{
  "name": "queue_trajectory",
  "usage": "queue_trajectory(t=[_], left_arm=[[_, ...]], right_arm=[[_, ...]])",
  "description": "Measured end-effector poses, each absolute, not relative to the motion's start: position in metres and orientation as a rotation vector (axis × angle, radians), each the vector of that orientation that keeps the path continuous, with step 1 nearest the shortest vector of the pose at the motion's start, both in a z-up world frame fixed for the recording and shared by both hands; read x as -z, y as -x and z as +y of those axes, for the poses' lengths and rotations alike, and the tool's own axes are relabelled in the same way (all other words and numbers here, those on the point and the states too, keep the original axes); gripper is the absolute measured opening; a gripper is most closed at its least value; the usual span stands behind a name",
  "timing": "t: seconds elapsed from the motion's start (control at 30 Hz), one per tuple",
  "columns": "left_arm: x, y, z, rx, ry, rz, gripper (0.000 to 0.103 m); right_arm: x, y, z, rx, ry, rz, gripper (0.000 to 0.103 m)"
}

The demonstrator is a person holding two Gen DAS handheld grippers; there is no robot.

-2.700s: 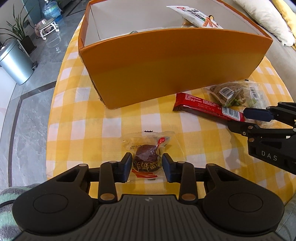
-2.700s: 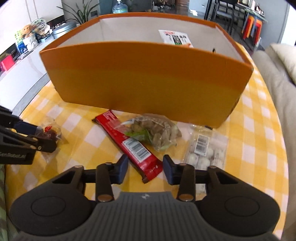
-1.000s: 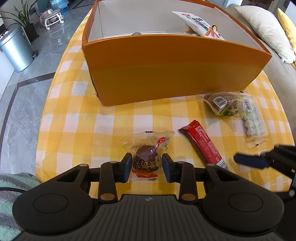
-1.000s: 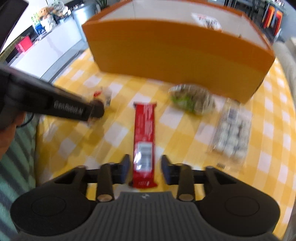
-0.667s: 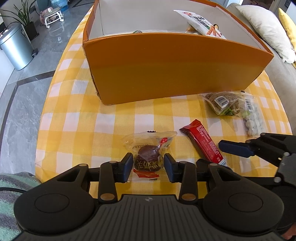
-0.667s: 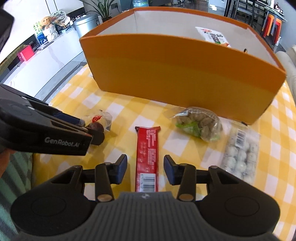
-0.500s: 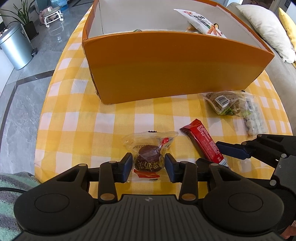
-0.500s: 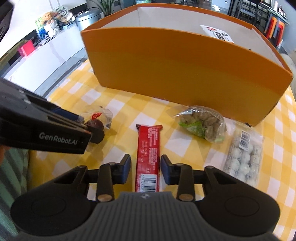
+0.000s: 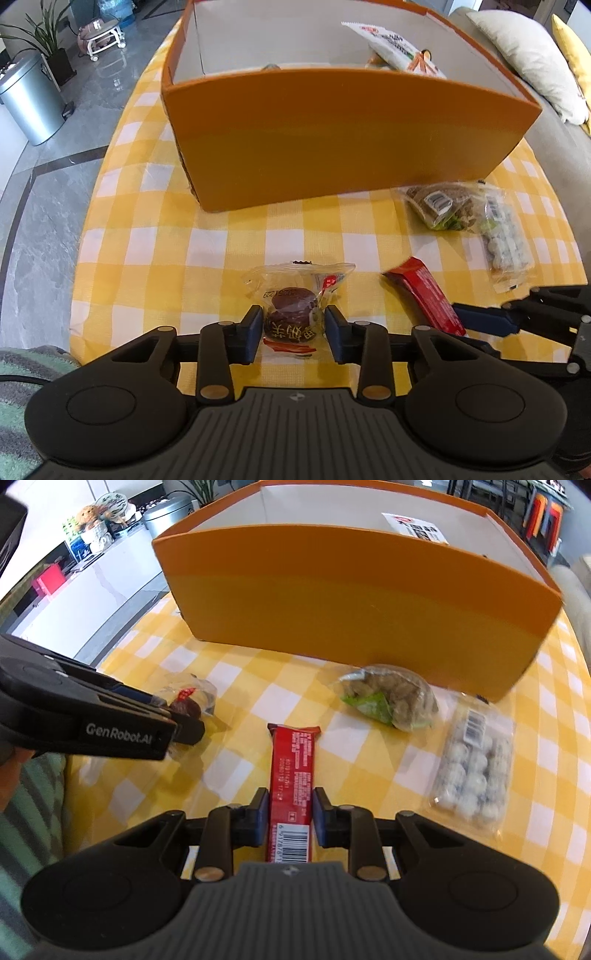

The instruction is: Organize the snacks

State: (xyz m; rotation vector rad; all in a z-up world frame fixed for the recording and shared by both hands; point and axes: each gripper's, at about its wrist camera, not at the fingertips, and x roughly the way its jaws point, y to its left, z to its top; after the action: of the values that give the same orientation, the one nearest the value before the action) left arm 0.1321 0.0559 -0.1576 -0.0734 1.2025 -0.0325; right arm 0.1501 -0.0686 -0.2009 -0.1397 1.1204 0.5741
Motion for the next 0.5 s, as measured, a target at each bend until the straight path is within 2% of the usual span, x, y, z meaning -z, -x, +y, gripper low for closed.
queue_trajectory(t=[0.5], left_arm=[[0.092, -0.126, 0.053, 0.085, 0.114, 1.063, 0.04]], right_arm=[[0.133, -0.146, -0.108, -0.516, -0.025, 1.048, 0.022]])
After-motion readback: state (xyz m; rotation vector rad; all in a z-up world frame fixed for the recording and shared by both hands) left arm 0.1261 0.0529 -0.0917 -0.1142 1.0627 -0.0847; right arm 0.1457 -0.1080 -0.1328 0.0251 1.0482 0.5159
